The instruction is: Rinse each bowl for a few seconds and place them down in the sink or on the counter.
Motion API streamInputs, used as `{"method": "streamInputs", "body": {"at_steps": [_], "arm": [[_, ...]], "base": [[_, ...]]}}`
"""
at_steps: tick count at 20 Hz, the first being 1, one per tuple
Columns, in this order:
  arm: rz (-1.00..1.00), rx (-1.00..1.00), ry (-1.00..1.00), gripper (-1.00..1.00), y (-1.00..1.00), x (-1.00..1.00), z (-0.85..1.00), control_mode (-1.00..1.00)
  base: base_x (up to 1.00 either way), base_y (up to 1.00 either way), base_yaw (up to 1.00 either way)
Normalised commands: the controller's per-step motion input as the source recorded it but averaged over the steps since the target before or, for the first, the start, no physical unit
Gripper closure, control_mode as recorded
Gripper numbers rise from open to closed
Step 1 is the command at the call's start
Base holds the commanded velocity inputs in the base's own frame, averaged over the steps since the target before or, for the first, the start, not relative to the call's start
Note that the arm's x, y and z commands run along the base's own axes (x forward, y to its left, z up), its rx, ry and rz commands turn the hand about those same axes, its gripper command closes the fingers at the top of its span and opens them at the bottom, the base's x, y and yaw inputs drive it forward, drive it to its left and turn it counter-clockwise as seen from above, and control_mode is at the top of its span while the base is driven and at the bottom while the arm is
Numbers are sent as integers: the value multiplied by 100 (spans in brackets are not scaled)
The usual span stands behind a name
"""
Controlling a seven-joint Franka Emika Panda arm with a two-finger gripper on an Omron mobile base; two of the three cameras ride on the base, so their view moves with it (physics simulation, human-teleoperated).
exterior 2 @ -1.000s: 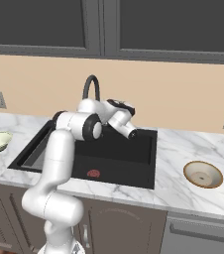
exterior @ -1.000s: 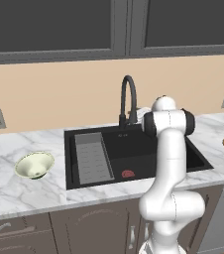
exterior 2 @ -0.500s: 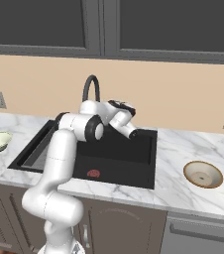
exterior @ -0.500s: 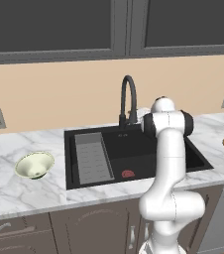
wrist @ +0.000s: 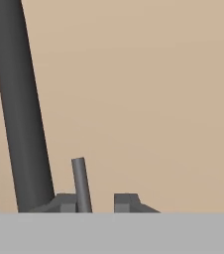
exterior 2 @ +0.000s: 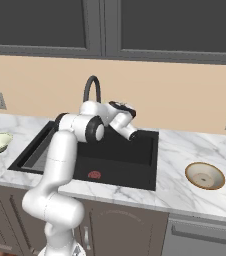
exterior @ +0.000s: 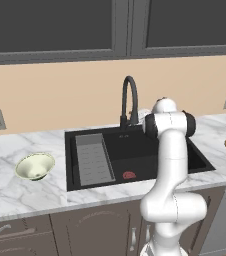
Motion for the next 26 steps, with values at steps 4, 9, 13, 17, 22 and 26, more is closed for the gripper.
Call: {"method": "streamInputs", "body": {"at_steps": [4,9,13,17,22,26], "arm": [[-6,2,8,100,-29,0,0,-100],[-7,3,8,100,-38,3,0,-100],[-3,7,4,100,-51,1,0,-100],[-1,8,2,100,-56,0,0,-100],[0,8,2,100,-55,0,0,-100],[0,7,4,100,-49,2,-2,-100]], "base": [[0,0,0],[0,0,0],[0,0,0],[0,0,0],[0,0,0],[0,0,0]]}}
